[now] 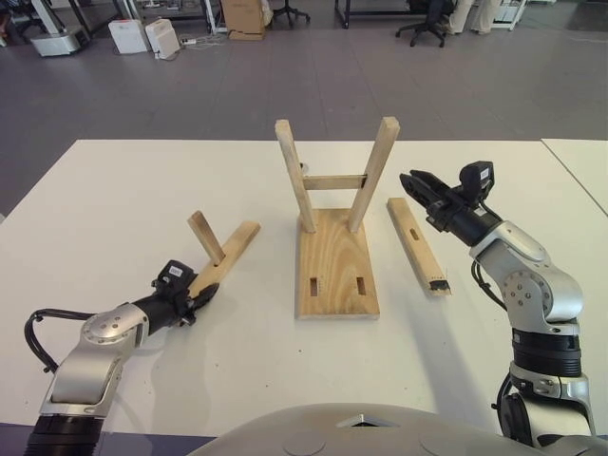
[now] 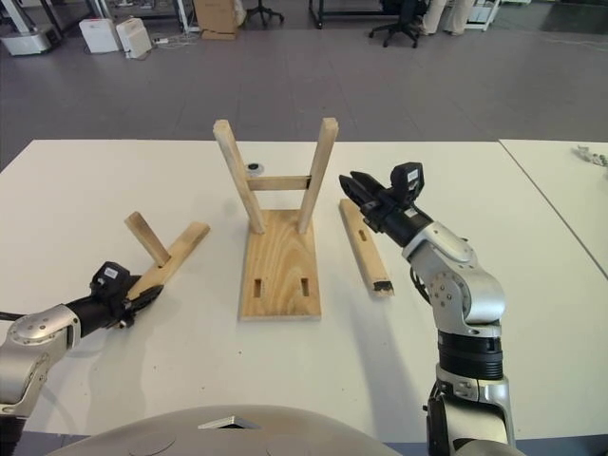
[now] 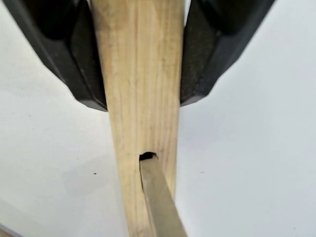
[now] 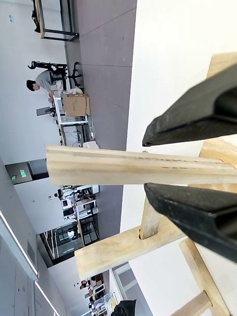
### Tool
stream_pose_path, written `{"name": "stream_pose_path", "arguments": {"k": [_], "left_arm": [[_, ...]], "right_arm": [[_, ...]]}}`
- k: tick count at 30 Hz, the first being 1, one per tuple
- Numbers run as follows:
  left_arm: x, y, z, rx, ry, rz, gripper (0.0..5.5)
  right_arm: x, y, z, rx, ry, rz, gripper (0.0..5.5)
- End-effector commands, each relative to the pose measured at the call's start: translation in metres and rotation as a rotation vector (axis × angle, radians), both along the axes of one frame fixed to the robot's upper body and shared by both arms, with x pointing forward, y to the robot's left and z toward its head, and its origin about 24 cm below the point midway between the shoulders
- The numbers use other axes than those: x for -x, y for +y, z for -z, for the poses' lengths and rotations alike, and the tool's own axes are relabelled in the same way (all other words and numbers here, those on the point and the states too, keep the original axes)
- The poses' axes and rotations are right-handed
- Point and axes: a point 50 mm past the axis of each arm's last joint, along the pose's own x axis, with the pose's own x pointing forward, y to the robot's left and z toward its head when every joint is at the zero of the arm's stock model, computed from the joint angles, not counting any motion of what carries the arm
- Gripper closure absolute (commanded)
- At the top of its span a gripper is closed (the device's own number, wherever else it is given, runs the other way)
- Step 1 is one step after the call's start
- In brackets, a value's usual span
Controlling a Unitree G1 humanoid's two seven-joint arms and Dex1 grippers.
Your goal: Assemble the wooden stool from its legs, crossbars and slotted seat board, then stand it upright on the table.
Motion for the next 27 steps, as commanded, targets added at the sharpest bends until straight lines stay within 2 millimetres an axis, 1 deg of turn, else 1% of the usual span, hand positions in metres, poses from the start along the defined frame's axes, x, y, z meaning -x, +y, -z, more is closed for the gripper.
{"name": "stream_pose_path", "arguments": {"k": [1, 2, 4, 5, 7, 8, 9, 11, 13, 16, 19, 23, 25, 27], "left_arm": [[0.000, 0.012, -0.003, 0.007, -0.010, -0.041, 3.44], [-0.008, 0.017, -0.019, 0.060, -0.092, -0.054, 3.44], [-0.024, 0.026, -0.066, 0.135, -0.270, -0.039, 3.47], [-0.030, 0.028, -0.087, 0.122, -0.342, -0.016, 3.47], [-0.039, 0.026, -0.123, 0.095, -0.453, 0.015, 3.47], [-0.044, 0.019, -0.145, 0.104, -0.517, 0.041, 3.47], [-0.047, 0.011, -0.161, 0.119, -0.564, 0.068, 3.47], [-0.051, -0.010, -0.185, 0.153, -0.639, 0.129, 3.47], [-0.052, -0.026, -0.200, 0.197, -0.686, 0.171, 3.47], [-0.052, -0.053, -0.210, 0.257, -0.707, 0.260, 3.47], [-0.052, -0.080, -0.208, 0.300, -0.680, 0.362, 3.47], [-0.051, -0.098, -0.205, 0.313, -0.649, 0.436, 3.47], [-0.051, -0.103, -0.202, 0.309, -0.634, 0.459, 3.47], [-0.050, -0.106, -0.200, 0.307, -0.624, 0.475, 3.47]], "right_arm": [[0.001, 0.002, -0.008, -0.009, 0.001, -0.006, 4.12], [0.001, 0.001, -0.015, -0.046, -0.015, -0.015, 4.12], [-0.002, 0.001, -0.032, -0.140, -0.033, -0.031, 4.12], [-0.002, 0.006, -0.043, -0.206, -0.045, -0.061, 3.92], [-0.001, 0.027, -0.063, -0.268, -0.070, -0.154, 3.64], [-0.001, 0.045, -0.076, -0.294, -0.088, -0.224, 3.44], [0.000, 0.060, -0.086, -0.313, -0.103, -0.281, 3.31], [0.002, 0.087, -0.109, -0.377, -0.128, -0.399, 2.96], [0.001, 0.104, -0.123, -0.443, -0.125, -0.450, 2.46], [-0.013, 0.113, -0.130, -0.568, -0.054, -0.405, 2.44], [-0.025, 0.110, -0.128, -0.636, 0.001, -0.339, 2.44], [-0.026, 0.112, -0.133, -0.681, 0.012, -0.351, 2.44], [-0.023, 0.113, -0.135, -0.670, 0.000, -0.354, 2.44], [-0.021, 0.115, -0.131, -0.675, 0.017, -0.348, 2.44]]}}
